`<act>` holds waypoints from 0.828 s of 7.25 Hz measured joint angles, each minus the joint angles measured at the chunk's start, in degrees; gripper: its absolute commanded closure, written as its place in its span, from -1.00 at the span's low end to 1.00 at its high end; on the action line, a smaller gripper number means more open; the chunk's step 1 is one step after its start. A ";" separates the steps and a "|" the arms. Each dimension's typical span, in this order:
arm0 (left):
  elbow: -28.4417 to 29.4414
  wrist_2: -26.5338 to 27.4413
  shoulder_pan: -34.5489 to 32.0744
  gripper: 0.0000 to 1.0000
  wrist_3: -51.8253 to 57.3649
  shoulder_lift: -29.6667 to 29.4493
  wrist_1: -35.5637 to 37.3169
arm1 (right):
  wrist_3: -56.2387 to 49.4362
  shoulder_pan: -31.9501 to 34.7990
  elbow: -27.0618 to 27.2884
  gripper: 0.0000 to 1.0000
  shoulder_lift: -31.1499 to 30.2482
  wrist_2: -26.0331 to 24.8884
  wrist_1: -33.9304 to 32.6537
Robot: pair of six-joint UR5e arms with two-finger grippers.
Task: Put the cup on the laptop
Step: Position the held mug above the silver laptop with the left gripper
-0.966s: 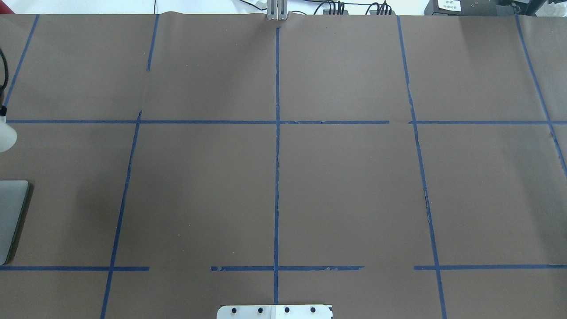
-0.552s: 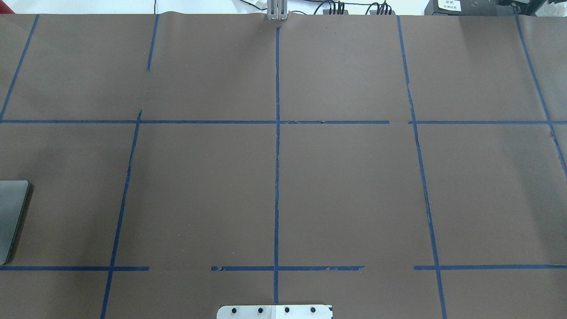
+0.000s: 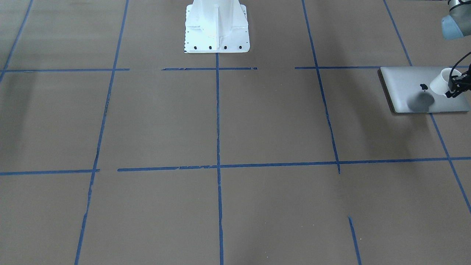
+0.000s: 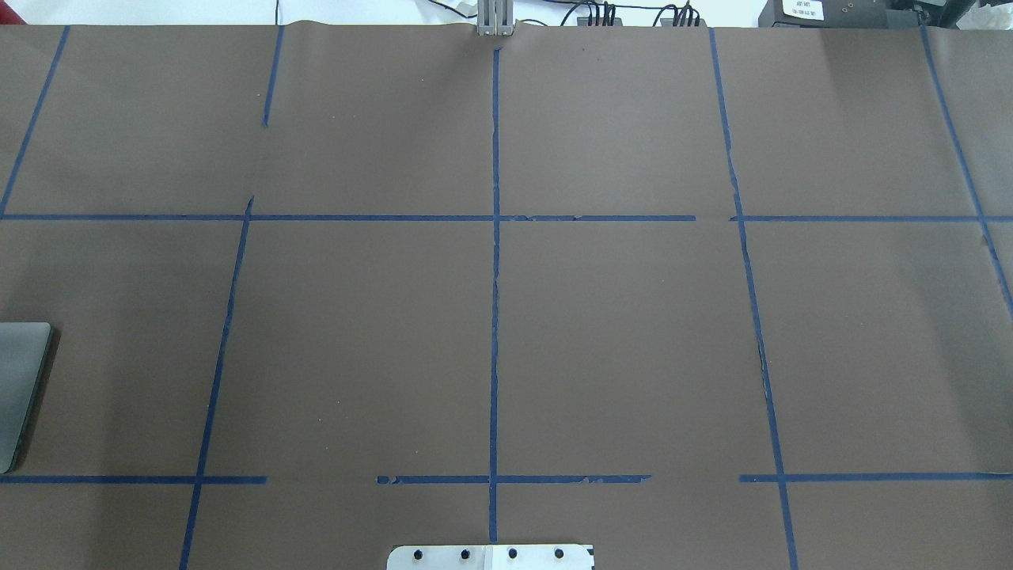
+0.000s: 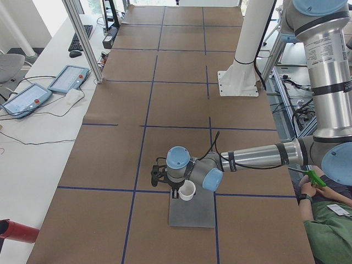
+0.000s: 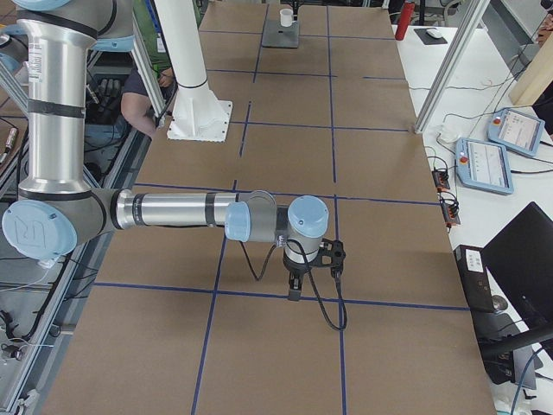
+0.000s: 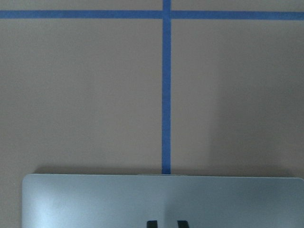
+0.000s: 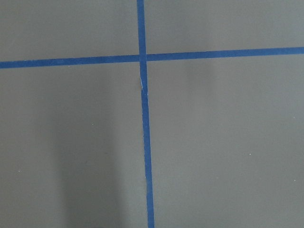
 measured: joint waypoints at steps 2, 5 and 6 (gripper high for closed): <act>0.84 -0.01 0.07 1.00 -3.49 0.03 -1.33 | 0.00 0.00 0.00 -1.00 0.00 0.00 0.00; 0.91 -0.06 0.32 1.00 -6.94 -0.06 -2.19 | 0.00 0.00 0.00 -1.00 0.00 0.00 0.00; 1.11 -0.07 0.47 1.00 -7.77 -0.09 -2.82 | 0.00 0.00 0.00 -1.00 0.00 0.00 -0.02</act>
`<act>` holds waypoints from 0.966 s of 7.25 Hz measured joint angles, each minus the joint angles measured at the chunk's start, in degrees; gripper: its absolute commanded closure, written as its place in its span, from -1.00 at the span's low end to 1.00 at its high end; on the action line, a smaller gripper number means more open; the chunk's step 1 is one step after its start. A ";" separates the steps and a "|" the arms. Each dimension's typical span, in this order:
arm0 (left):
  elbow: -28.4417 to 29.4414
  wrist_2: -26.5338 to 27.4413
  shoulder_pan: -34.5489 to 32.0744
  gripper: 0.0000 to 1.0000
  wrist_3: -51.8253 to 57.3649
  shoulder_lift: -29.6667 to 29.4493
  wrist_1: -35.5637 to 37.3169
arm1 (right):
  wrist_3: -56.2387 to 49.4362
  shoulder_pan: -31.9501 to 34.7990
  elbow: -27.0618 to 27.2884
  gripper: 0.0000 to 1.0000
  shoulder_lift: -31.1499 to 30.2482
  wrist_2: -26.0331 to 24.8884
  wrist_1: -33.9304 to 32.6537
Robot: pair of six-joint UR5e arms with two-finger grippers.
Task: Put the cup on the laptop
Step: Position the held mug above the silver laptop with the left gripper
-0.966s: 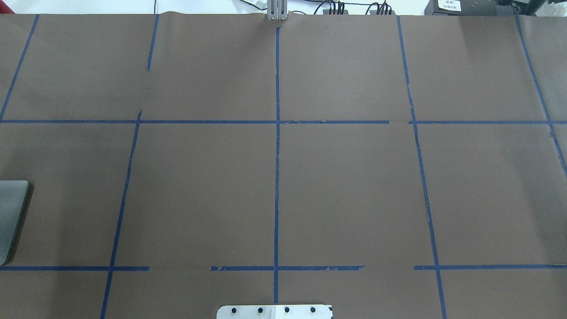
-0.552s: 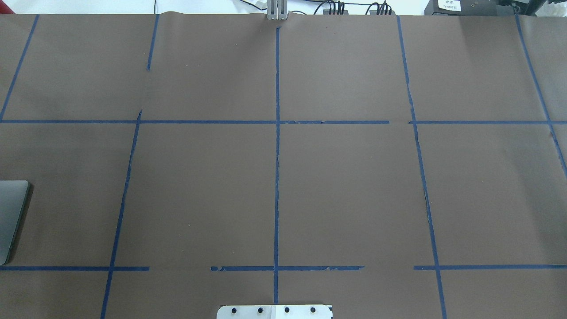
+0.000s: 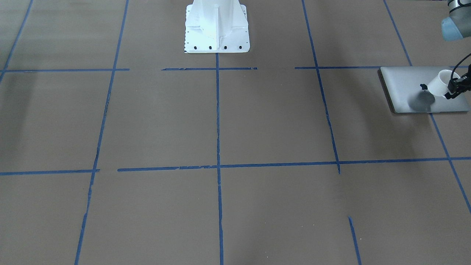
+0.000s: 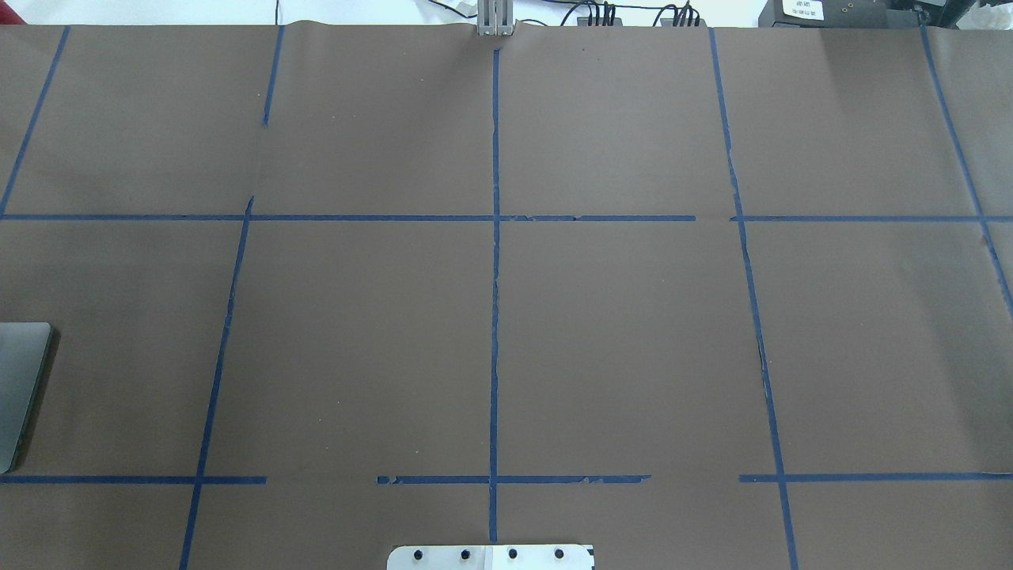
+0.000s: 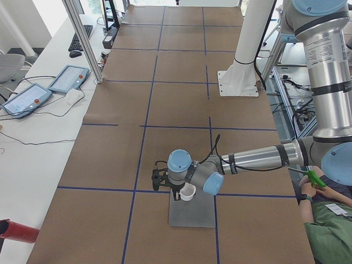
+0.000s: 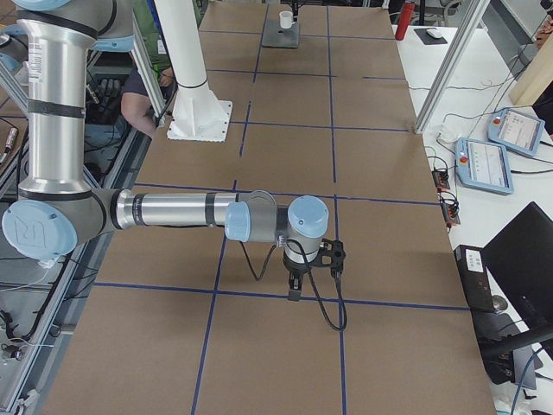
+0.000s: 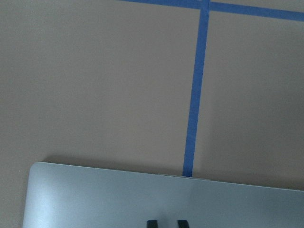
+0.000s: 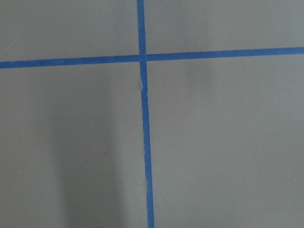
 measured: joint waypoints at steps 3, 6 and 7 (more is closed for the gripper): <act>1.10 -0.66 0.80 1.00 -0.67 -0.13 -1.13 | 0.02 0.00 0.00 -1.00 0.00 0.00 0.01; 1.75 -1.59 2.40 -0.20 -0.64 -0.20 -1.25 | 0.00 0.00 0.00 -1.00 0.00 0.00 0.02; 1.85 -1.64 2.69 -0.99 -0.50 -0.27 -1.23 | 0.00 0.00 0.00 -1.00 0.00 0.00 0.02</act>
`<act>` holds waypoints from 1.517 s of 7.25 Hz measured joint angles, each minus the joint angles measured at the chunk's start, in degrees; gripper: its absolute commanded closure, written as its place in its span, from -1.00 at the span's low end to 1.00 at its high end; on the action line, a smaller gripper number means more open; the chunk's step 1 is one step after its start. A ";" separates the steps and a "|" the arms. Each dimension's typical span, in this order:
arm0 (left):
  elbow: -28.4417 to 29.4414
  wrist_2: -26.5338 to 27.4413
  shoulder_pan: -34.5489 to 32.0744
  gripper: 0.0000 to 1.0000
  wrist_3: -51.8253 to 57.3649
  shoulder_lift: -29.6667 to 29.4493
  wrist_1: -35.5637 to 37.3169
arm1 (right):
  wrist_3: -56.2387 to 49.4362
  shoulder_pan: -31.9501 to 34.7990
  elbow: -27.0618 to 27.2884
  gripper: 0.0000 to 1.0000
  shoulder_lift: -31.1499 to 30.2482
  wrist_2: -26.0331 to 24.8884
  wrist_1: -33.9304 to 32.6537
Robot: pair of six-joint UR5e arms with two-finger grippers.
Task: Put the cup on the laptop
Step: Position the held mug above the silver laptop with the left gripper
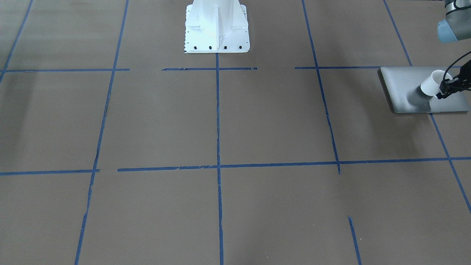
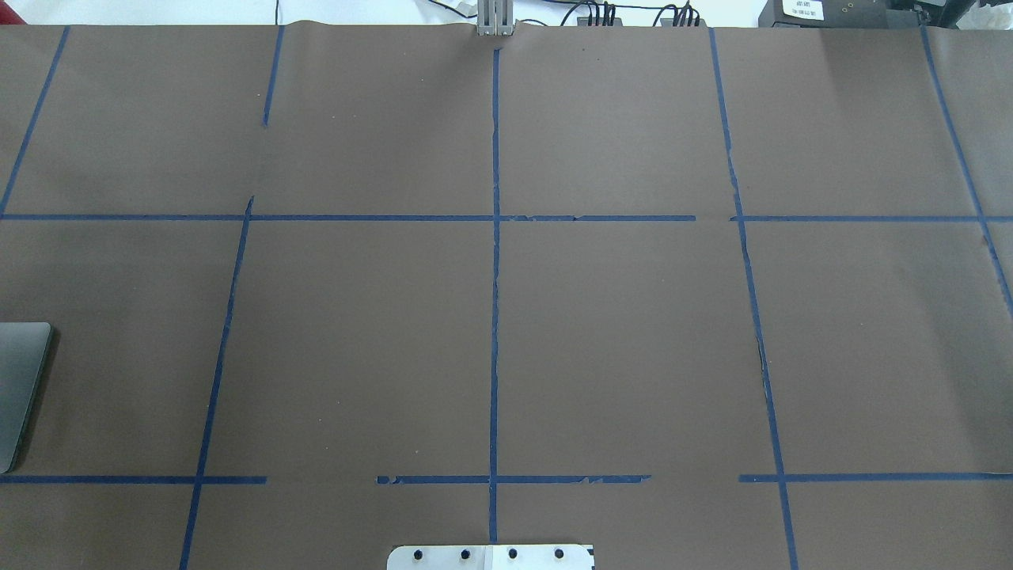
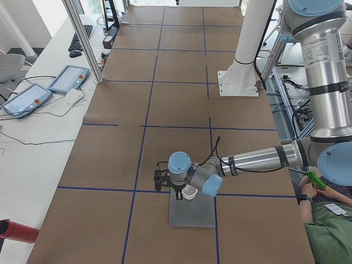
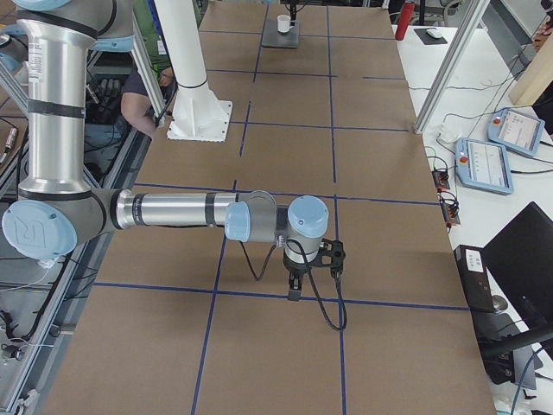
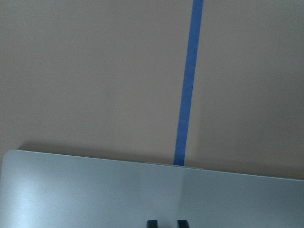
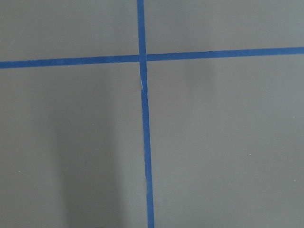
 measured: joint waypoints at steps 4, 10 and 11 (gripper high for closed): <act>-0.33 -1.12 0.34 -1.00 0.35 -0.41 -0.64 | 0.04 0.00 0.00 -1.00 0.00 0.00 -0.02; -7.73 -4.34 -4.51 -1.00 11.83 -0.76 7.17 | 0.00 0.00 0.00 -1.00 0.00 0.00 0.00; -9.14 -4.25 -7.27 -1.00 16.29 -0.84 10.67 | 0.00 0.00 0.00 -1.00 0.00 0.00 0.00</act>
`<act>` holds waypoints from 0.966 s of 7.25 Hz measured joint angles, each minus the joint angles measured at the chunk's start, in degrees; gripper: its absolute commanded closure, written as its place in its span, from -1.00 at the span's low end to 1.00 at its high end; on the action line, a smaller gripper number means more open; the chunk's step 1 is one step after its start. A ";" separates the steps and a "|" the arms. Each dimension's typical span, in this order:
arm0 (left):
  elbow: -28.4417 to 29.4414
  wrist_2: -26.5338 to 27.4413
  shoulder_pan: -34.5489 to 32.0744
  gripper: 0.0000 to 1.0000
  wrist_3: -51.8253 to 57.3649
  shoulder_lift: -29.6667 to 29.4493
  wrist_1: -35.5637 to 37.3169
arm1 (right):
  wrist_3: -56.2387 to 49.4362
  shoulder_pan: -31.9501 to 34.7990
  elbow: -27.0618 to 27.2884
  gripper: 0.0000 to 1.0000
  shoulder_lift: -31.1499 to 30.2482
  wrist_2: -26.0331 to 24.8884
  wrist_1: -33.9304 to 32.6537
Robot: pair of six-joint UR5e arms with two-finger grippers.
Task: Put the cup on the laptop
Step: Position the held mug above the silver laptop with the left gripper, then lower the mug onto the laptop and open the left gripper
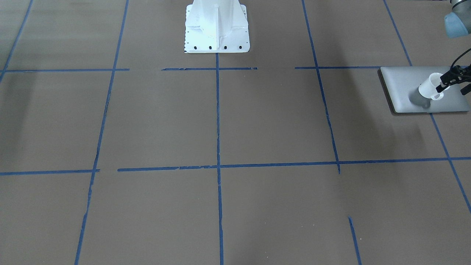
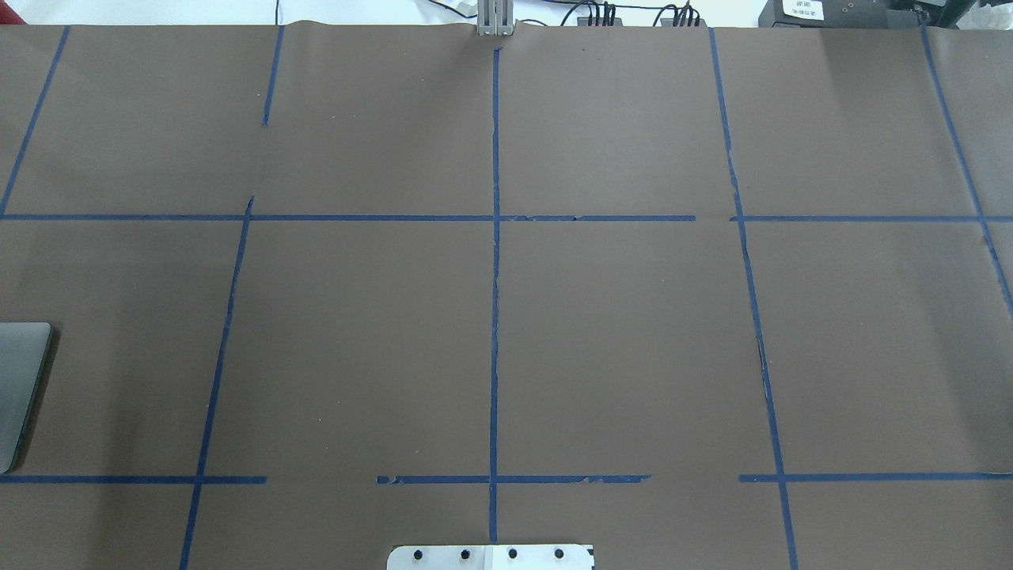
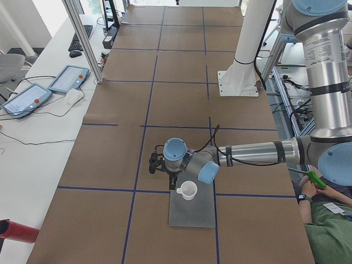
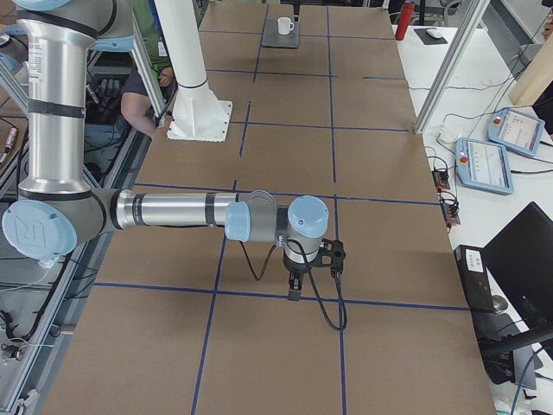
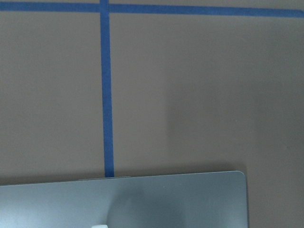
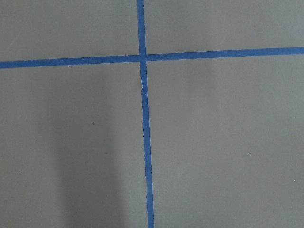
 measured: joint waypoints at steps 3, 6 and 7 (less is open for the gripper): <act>-5.95 0.35 -7.61 -1.00 6.09 -0.75 11.97 | 0.00 0.00 0.00 -1.00 0.00 0.00 0.00; -8.46 0.32 -10.12 -1.00 6.53 -0.53 20.66 | 0.00 0.00 0.00 -1.00 0.00 0.00 0.00; -8.97 0.33 -10.30 -1.00 6.79 -0.69 24.15 | 0.00 0.00 0.00 -1.00 0.00 0.00 0.00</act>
